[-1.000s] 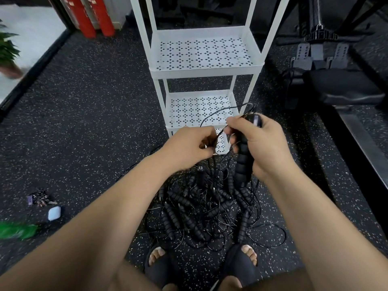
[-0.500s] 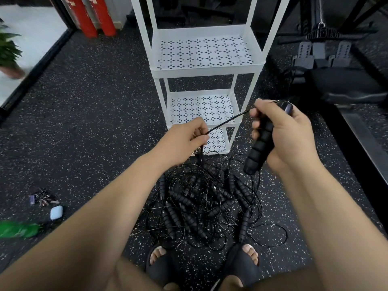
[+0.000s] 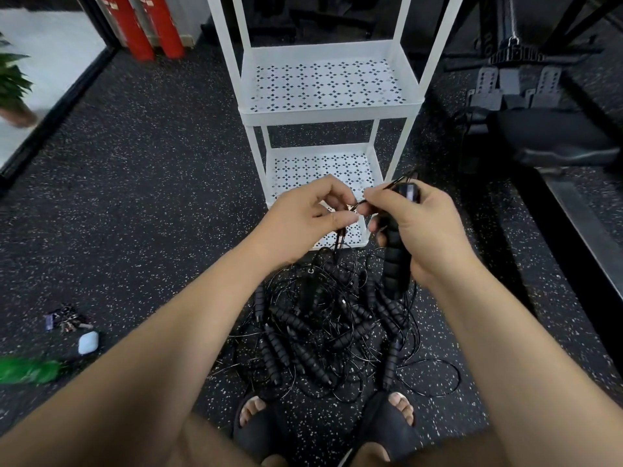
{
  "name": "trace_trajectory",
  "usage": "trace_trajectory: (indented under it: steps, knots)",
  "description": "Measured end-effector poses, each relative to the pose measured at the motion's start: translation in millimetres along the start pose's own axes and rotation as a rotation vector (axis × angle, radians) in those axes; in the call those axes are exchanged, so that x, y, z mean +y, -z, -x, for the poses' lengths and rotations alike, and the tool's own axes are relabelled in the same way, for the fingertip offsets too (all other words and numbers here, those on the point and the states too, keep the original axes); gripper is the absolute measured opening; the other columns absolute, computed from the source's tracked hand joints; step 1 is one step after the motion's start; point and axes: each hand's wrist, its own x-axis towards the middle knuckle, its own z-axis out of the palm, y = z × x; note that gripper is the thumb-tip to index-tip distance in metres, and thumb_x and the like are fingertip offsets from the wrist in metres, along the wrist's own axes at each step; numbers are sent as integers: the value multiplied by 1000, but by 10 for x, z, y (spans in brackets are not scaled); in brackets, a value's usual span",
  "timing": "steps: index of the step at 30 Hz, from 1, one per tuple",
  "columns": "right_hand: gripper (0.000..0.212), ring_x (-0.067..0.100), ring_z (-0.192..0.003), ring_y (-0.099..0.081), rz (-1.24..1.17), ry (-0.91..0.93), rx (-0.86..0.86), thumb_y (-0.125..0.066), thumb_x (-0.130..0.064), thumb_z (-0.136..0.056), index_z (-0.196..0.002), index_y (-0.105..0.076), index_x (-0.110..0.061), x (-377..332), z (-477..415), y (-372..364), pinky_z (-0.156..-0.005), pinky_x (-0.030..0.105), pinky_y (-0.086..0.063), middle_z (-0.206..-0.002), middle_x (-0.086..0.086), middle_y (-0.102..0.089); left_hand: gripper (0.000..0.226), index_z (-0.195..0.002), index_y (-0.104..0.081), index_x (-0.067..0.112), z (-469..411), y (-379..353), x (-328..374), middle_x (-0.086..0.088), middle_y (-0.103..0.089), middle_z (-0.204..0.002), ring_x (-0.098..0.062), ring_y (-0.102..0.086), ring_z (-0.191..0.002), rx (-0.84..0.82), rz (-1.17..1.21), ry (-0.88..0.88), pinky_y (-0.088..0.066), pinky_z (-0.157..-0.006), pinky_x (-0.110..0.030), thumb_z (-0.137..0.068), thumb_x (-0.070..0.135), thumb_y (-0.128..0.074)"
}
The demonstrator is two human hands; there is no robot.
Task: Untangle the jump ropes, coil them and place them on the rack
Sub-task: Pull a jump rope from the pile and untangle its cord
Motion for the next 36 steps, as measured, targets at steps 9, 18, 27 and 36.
trace_trajectory:
  steps: [9,18,27,36]
  knots:
    - [11,18,-62,-59,-66,34,40,-78,-12,-95,-101,-70,-8,-128,-9,102,-52,29,-44,-85,11,-77,24,-117,-58,26,29,27,-14,11,-72,-98,-16,-66,-90,-237,42,103,-52,-96,-46,-100,21,-74]
    - [13,18,-62,-56,-124,56,54,-78,-12,-96,-102,-67,-9,-210,5,177,-52,28,-42,-84,12,-75,32,-113,-57,33,46,-6,-123,15,-75,-104,-1,-69,-102,-309,-345,168,-52,-90,-28,-93,17,-76]
    - [13,16,-61,-57,-136,72,69,-77,-12,-96,-101,-66,-10,-239,32,176,-51,27,-43,-83,10,-75,13,-106,-69,33,57,-135,-207,14,-80,-102,-25,-74,-100,-551,-389,357,-52,-111,-53,-107,36,-56]
    - [13,16,-62,-55,-208,113,130,-76,-12,-98,-95,-63,-14,-285,36,216,-52,27,-41,-85,9,-73,28,-128,-61,25,27,-38,-178,1,-72,-119,-9,-72,-95,-570,-256,438,-55,-102,-38,-103,19,-51]
